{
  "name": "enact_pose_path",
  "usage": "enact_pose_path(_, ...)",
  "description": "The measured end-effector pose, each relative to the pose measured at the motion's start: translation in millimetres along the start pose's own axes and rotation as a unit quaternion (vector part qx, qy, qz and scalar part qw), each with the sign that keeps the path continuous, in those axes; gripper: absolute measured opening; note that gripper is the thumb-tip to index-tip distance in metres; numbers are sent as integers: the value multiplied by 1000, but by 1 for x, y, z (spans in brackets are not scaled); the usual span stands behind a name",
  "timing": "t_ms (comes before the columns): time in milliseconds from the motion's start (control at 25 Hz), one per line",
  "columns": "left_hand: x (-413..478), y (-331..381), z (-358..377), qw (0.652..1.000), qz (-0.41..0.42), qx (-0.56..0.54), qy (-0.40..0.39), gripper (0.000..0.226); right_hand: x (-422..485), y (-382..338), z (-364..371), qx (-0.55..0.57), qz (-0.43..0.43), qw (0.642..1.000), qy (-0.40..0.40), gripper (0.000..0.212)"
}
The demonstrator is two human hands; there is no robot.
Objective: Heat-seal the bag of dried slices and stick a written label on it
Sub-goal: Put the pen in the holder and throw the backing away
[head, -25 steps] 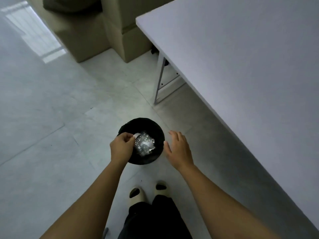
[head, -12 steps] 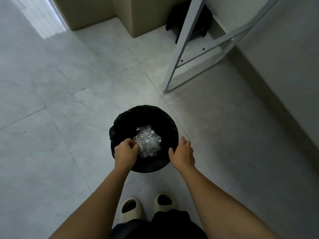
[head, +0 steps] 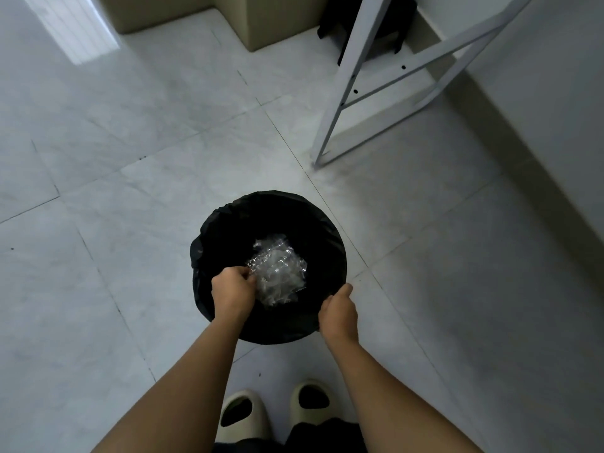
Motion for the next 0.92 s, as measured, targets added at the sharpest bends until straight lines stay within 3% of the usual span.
enact_pose_path(120,-6,1,-5,1000,-1,-9,-5,16,-5,-4,-5,20,-15,1000,2,21)
enact_pose_path(280,-39,14,-25,1000,6,-14,-22,16,-40,-16,-35,38,-38,998,24,53)
enact_pose_path(640,-168,118,-158,997,60,-38,-17,20,-191,-94,-163,30,-99,993,51,49)
enact_pose_path(840,-279,215,-244,984,176,-6,23,29,-310,-117,-280,117,-114,980,114,41)
enact_pose_path(920,-328,267,-258,969,246,-19,4,27,-349,-114,-337,152,-125,968,157,40)
Point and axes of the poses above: each hand's wrist, its own x-axis towards the middle knuckle, its own z-axis out of the palm, y = z × x, the point moved 6 cm from there along x, towards the middle knuckle, and after that the axes turned 1 degree about -y, right-handed, at the moved point
